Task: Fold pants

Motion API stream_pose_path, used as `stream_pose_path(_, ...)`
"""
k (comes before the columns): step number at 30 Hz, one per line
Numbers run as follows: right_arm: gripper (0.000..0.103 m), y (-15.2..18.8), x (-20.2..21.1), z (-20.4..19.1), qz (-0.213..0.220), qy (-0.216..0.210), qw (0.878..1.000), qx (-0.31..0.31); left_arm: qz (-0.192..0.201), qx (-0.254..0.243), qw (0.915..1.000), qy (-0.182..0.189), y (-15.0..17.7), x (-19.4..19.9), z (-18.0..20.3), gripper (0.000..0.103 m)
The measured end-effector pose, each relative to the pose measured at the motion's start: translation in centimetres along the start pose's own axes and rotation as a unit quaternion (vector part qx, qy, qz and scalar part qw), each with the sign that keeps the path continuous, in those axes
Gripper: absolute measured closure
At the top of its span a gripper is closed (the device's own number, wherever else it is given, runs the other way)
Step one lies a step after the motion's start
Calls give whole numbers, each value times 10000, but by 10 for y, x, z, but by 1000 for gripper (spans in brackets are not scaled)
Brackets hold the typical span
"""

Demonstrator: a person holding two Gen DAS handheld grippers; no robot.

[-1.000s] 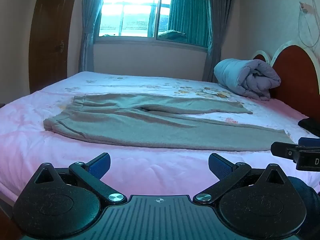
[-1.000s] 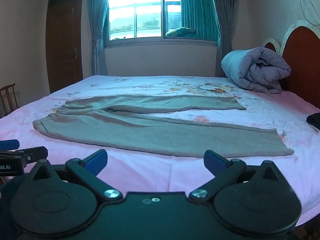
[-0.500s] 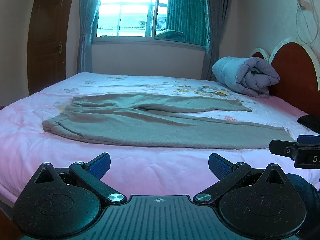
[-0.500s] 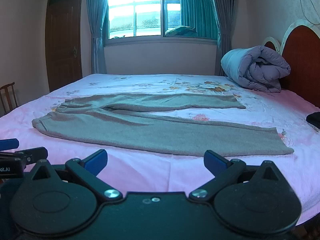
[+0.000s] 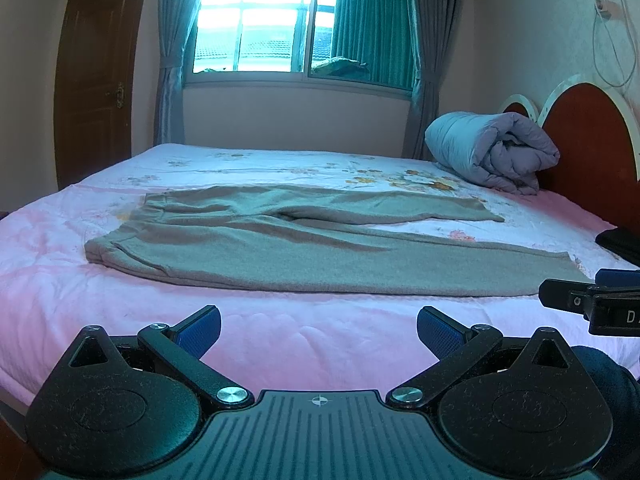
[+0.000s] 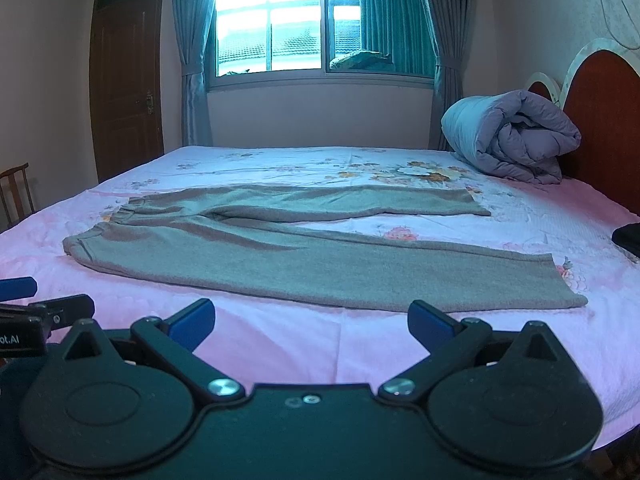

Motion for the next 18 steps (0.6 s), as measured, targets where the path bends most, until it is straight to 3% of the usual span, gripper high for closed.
stream_pose_path(18, 6, 0, 0, 0, -10, 1, 10000, 5, 3, -1, 10000, -17, 1, 0, 1, 0)
Point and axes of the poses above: each gripper's, at about its wrist camera, not at the fingertips, and x roughly against the way its jaws point, z to its right, y to its underside, the point moved 6 cm from there along -x, roughly the way its jaws point, and after that the axes turned 5 degrees about z, right-handed, at the moved point
